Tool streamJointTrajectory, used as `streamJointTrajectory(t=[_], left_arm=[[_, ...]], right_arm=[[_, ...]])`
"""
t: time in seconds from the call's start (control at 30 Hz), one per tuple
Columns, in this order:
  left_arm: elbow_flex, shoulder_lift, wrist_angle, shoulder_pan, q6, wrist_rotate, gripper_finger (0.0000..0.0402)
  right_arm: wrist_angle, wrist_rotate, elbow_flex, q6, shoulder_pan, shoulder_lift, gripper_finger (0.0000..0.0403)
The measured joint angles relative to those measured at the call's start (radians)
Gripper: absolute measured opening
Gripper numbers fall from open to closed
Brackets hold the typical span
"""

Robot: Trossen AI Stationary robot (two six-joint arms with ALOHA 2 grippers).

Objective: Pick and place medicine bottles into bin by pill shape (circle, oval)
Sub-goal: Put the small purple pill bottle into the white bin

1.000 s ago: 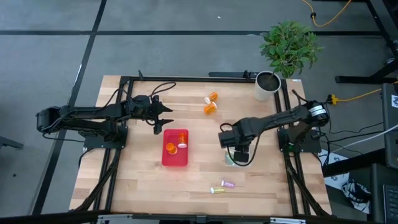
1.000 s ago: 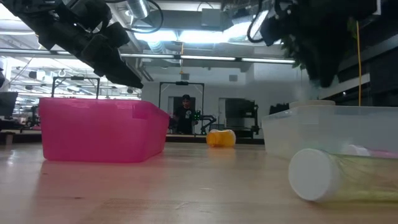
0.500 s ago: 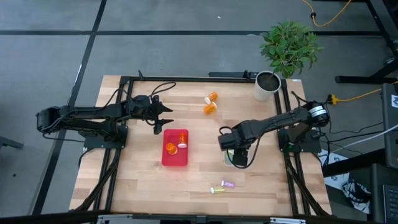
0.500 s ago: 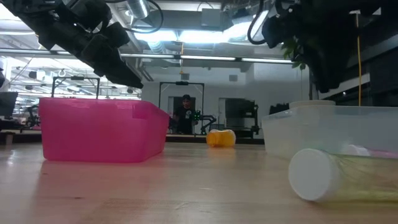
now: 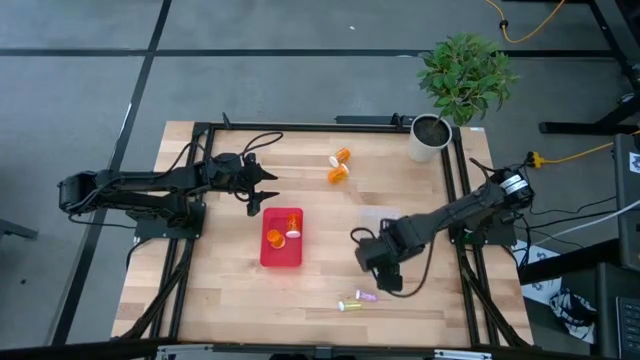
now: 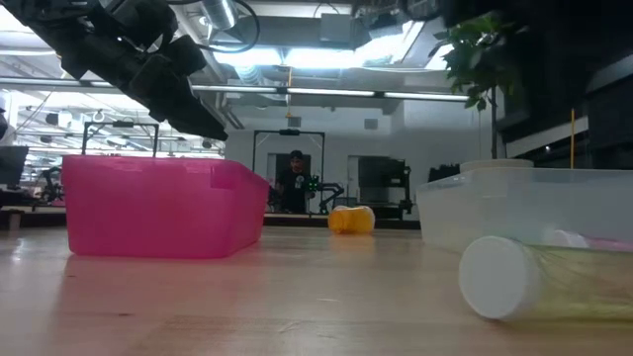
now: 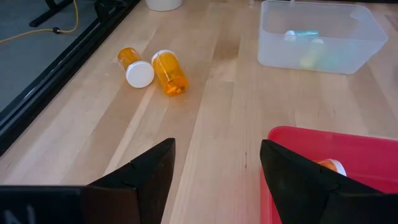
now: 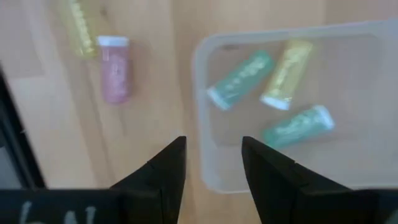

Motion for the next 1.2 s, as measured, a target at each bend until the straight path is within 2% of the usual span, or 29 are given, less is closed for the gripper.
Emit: streamJointTrajectory(t=[0.17, 0.43, 0.6, 0.83, 0.93, 1.03, 1.2], left_arm=[[0.0, 0.0, 0.0, 0.0, 0.0, 0.0, 0.0229], [0.0, 0.0, 0.0, 0.0, 0.0, 0.0, 0.0229], [0.0, 0.0, 0.0, 0.0, 0.0, 0.0, 0.0229], [0.0, 0.0, 0.0, 0.0, 0.001, 0.0, 0.0229], [0.0, 0.0, 0.0, 0.0, 0.001, 0.0, 0.0229], [0.0, 0.0, 0.0, 0.0, 0.001, 0.0, 0.0229], [0.0, 0.0, 0.0, 0.0, 0.001, 0.0, 0.0229]], right_arm=[[0.021, 0.001, 0.0, 0.073, 0.089, 0.0, 0.0158], [0.128, 0.001, 0.0, 0.006, 0.195, 0.0, 0.0158], [0.179, 0.001, 0.0, -0.113, 0.209, 0.0, 0.0158], [0.224, 0.002, 0.0, -0.106, 0.209, 0.0, 0.0158], [0.27, 0.005, 0.0, -0.022, 0.212, 0.001, 0.0158], [0.308, 0.055, 0.0, 0.074, 0.212, 0.001, 0.0159], [0.288, 0.116, 0.0, 0.191, 0.212, 0.001, 0.0177]])
